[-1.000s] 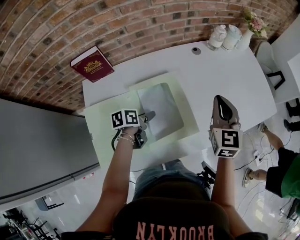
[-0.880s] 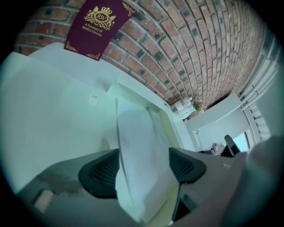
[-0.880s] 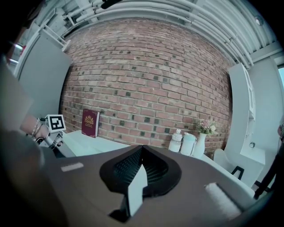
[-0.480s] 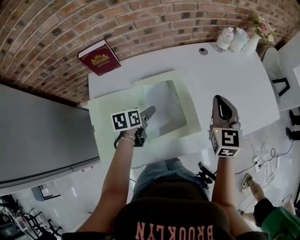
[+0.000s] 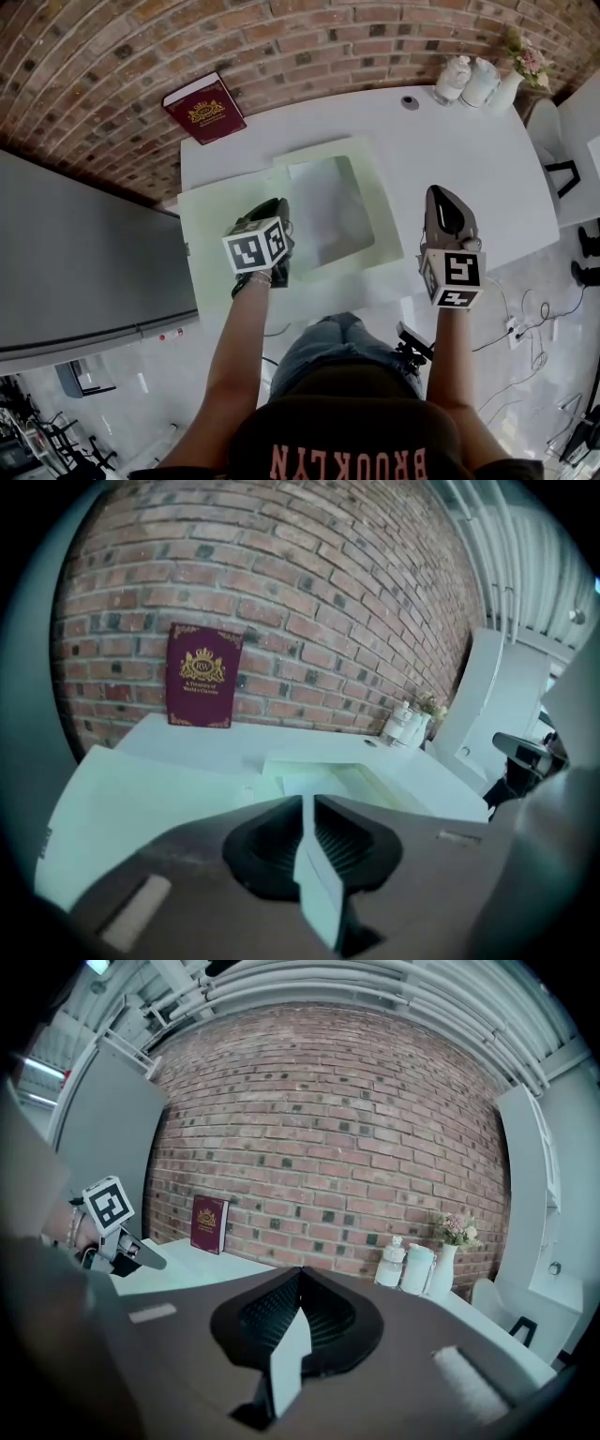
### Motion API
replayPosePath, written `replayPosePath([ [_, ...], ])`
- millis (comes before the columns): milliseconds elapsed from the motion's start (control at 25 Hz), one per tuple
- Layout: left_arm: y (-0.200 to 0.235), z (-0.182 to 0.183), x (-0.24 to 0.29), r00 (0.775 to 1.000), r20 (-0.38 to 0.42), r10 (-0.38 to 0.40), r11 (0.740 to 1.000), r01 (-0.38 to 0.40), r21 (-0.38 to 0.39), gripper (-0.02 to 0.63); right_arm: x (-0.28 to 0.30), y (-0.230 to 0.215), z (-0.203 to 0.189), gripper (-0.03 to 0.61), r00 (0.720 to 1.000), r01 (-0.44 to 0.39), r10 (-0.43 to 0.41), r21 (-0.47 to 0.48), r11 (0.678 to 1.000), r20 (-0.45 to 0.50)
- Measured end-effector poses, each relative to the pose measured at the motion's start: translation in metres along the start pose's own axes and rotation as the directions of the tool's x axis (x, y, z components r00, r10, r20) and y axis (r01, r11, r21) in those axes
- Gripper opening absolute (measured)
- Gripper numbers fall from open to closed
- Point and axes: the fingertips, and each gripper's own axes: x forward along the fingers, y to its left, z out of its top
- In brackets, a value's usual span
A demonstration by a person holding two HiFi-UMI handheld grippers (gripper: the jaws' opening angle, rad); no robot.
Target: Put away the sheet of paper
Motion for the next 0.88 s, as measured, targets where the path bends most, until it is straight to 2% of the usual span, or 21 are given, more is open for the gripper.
replayPosePath([
  [40,0.001,0.003,-0.004,1.000,0.023,0.005,1.000,-0.006,0.013,0.002,-0.001,0.002,0.001,0.002,1.000,-0.001,0.001,-0.006,1.000,0.002],
  [160,0.001,0.007,-0.016,0.997,0.080,-0.009,1.000,0.007,0.026,0.000,-0.008,0.008,0.007,0.002,1.000,0.002,-0.002,-0.015,1.000,0.006],
  [320,0.002,0.021,-0.041,0.987,0.159,-0.017,0.996,0.003,0.086,0.000,-0.021,0.020,0.020,0.002,0.999,0.016,-0.015,-0.027,1.000,0.036],
  [600,0.004,0.049,-0.097,0.959,0.282,-0.017,0.979,-0.042,0.200,0.000,-0.054,0.045,0.041,0.000,0.998,0.039,-0.037,-0.028,0.999,0.059],
  [880,0.006,0.067,-0.156,0.924,0.382,-0.026,0.959,-0.085,0.271,0.000,-0.091,0.073,0.075,0.000,0.992,0.055,-0.052,-0.029,0.998,0.119],
])
